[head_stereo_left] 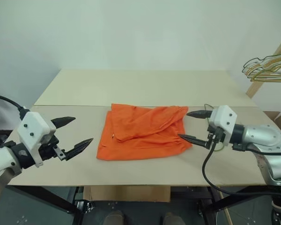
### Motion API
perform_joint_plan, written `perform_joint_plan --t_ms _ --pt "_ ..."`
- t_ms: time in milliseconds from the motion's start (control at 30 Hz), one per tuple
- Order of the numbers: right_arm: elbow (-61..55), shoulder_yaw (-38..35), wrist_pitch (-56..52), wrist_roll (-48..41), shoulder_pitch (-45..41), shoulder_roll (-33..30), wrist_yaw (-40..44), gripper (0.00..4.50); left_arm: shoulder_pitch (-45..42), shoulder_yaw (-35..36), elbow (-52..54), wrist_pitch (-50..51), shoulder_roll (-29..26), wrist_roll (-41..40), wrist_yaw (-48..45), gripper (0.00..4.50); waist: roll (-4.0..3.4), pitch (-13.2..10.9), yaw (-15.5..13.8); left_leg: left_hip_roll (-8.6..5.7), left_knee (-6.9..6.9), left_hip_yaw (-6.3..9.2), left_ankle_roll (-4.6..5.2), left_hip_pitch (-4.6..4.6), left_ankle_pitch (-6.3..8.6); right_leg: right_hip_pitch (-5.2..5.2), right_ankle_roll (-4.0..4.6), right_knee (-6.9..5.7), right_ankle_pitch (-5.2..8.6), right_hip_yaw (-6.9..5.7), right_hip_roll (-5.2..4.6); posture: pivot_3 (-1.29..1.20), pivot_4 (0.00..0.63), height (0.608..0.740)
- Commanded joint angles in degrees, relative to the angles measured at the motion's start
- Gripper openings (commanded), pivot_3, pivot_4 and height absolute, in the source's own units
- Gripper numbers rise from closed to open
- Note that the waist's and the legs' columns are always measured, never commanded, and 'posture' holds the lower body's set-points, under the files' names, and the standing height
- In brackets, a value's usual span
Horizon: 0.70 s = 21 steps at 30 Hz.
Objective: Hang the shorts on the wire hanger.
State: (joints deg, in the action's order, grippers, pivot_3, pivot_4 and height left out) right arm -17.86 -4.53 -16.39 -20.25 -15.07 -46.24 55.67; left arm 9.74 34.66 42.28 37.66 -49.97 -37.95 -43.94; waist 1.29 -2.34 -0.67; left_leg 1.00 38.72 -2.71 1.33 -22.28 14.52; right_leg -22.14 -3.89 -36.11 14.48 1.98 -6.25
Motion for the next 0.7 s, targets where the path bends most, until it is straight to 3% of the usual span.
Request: perform_joint_plan --t_ms 33,400,533,700 --pt "-1.2 -1.0 1.1 -0.1 -0.7 -0.2 -0.2 4.45 -1.5 0.2 0.2 -1.0 0.1 -1.1 0.4 4.5 0.0 0.0 0.0 0.0 0.0 -0.01 0.0 0.0 0.0 0.0 0.0 0.0 0.0 0.0 0.0 0.06 0.0 0.74" --pt "-1.5 -0.4 4.2 2.3 0.1 -1.5 0.6 4.45 -3.3 -1.7 -1.6 -0.7 -2.9 -2.4 -3.5 4.5 0.0 0.0 0.0 -0.01 0.0 -0.03 0.0 0.0 0.0 0.0 0.01 0.0 0.0 0.0 0.0 0.03 0.001 0.74" --pt "2.1 3.9 18.5 13.0 0.0 -5.6 3.4 4.45 -4.6 -2.4 -3.0 -1.2 -4.1 -3.1 -5.5 4.5 -0.03 0.0 0.2 -0.01 0.0 -0.07 0.0 0.0 0.0 -0.01 0.01 0.01 0.01 0.0 0.0 0.01 0.008 0.74" --pt "10.1 9.9 32.5 27.6 -2.2 -8.9 0.4 4.45 -5.3 -3.0 -3.4 -0.9 -4.3 -3.4 -5.7 4.5 -0.02 0.0 1.2 0.0 0.0 -0.09 -0.01 0.02 0.0 0.0 0.01 0.02 0.01 0.0 0.0 -0.01 0.016 0.74"
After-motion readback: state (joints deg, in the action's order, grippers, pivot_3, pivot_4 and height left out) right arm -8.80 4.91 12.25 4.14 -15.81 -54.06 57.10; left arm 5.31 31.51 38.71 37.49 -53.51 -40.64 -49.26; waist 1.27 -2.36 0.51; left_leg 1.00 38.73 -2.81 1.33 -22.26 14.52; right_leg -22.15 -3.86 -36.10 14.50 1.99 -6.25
